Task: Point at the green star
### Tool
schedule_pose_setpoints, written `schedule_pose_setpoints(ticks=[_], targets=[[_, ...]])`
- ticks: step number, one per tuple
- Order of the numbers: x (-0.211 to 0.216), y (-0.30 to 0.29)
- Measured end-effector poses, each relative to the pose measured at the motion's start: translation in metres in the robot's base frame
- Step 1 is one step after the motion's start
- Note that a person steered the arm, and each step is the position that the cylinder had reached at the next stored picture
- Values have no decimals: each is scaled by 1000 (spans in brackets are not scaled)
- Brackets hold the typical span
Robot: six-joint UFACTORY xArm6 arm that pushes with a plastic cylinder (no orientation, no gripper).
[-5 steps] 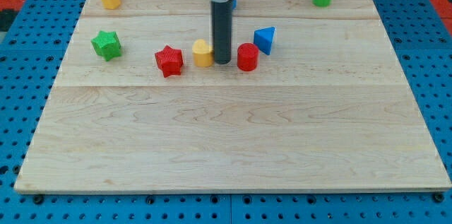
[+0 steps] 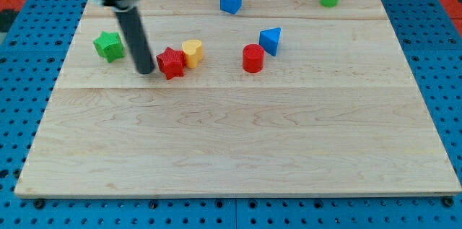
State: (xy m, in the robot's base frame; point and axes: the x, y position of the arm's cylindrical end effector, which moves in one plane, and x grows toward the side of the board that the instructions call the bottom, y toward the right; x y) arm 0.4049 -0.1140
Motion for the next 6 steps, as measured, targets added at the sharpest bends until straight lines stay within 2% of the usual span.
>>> schedule_pose_setpoints(ticks=[1,2,3,4,5,6], targets=[[-1,81],[4,57],[17,9],[40,-76],[14,-154],[-30,-168]])
